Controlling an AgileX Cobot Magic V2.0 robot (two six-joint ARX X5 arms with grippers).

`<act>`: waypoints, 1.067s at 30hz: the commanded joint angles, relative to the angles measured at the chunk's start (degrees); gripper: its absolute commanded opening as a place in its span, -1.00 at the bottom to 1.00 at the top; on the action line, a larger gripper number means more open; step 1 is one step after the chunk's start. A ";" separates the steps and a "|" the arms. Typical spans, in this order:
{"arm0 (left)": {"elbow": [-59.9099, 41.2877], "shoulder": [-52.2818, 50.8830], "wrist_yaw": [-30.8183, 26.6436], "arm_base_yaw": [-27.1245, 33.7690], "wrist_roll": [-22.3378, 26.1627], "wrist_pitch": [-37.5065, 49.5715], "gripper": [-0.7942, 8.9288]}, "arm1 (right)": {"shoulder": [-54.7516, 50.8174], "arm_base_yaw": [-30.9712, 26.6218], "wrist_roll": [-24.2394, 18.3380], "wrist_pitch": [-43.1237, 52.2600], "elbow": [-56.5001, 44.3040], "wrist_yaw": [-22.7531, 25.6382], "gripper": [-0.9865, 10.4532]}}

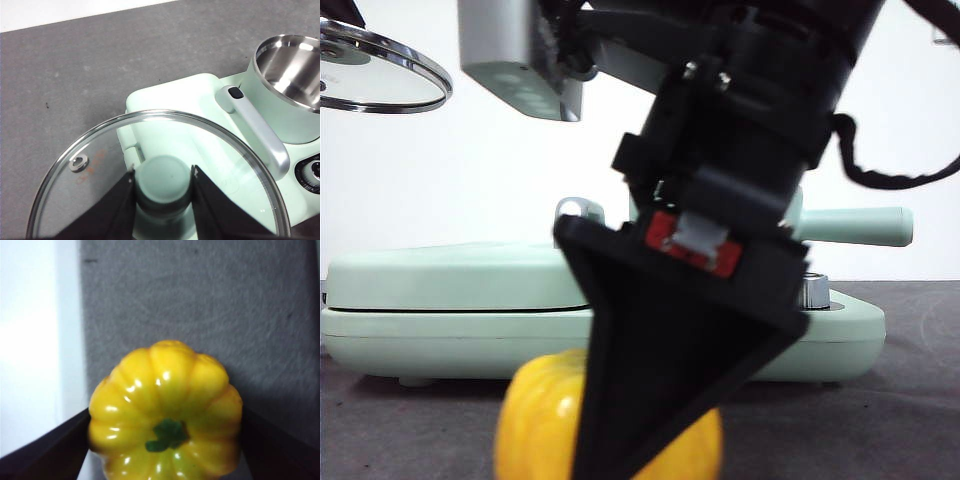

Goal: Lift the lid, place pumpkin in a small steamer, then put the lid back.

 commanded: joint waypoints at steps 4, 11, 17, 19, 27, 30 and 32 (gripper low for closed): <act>0.79 -0.07 0.02 0.00 -0.35 1.77 -0.81 | -6.58 -1.11 12.24 -8.70 1.70 0.22 -0.23; 0.79 -0.04 0.04 0.00 -0.39 1.79 -0.81 | -15.89 -8.68 28.61 -26.38 7.85 5.35 -0.23; 0.79 -0.04 0.04 0.00 -0.42 1.81 -0.81 | -15.56 -18.34 29.88 -41.48 20.87 5.88 -0.23; 0.79 -0.02 0.04 0.00 -0.44 1.95 -0.81 | -13.97 -21.05 27.39 -43.74 25.86 5.95 -0.23; 0.79 -0.02 0.04 0.00 -0.92 2.71 -0.81 | -2.32 -28.63 21.27 -44.15 43.91 6.03 -0.23; 0.79 -0.02 0.04 0.00 -1.05 2.71 -0.81 | 3.48 -30.21 19.87 -43.45 50.16 6.05 -0.23; 0.79 0.00 0.04 0.00 -1.05 2.71 -0.81 | 6.69 -30.71 18.67 -42.64 53.33 6.08 -0.23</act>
